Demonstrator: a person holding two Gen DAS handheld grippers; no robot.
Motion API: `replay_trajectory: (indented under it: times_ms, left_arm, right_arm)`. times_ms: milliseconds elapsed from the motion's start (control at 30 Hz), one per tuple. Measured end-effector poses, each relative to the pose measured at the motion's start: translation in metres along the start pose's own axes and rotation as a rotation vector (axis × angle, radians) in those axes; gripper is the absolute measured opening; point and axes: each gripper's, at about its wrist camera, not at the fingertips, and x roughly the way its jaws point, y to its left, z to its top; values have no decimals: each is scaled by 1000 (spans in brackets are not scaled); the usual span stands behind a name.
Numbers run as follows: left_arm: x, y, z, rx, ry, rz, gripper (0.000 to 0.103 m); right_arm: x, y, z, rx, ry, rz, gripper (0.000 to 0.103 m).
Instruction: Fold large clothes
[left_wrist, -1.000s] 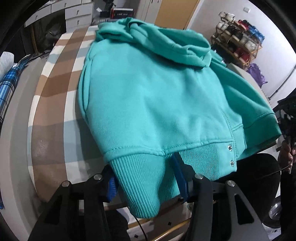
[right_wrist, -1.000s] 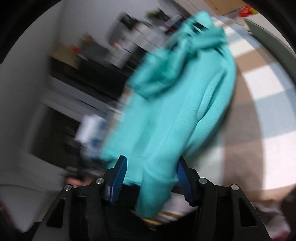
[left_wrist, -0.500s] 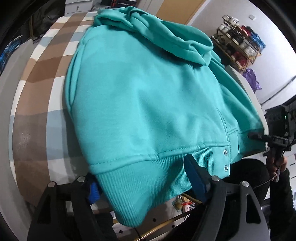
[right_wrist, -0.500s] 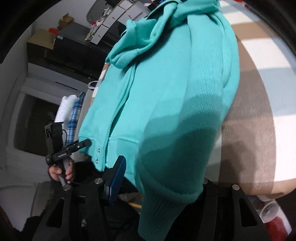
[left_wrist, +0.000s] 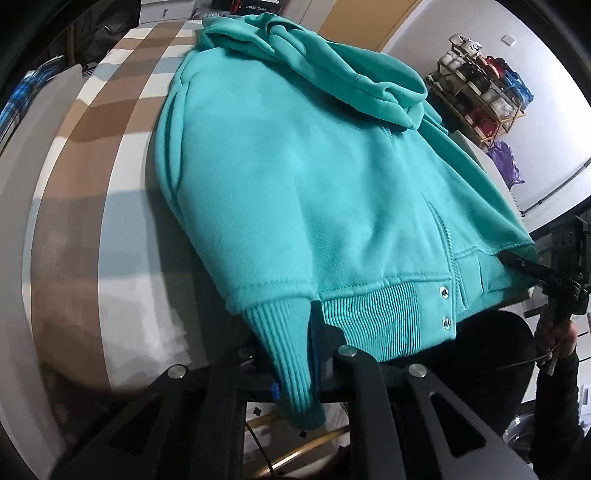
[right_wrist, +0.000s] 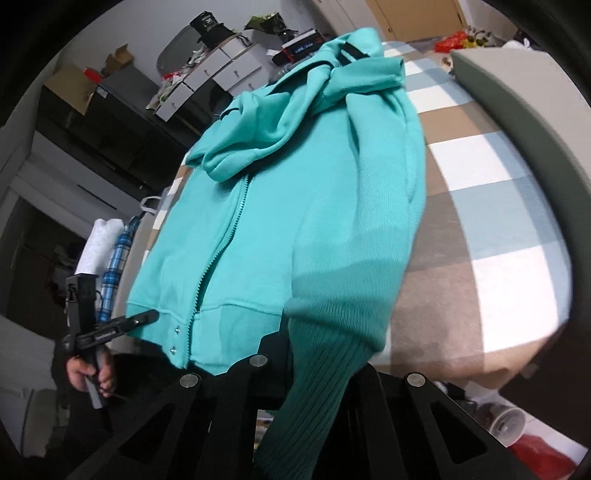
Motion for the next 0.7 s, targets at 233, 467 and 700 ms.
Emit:
replay_trajectory:
  times_ms: [233, 467, 700]
  left_arm:
    - [-15, -10, -15, 21, -26, -31, 9]
    - [-2, 2, 2, -68, 18, -66, 22]
    - [-5, 1, -6, -106, -15, -141, 31]
  right_arm:
    - [-17, 2, -21, -63, -12, -43, 7]
    - [-21, -9, -9, -86, -44, -99, 27]
    - [-25, -36, -12, 17, -68, -57, 34]
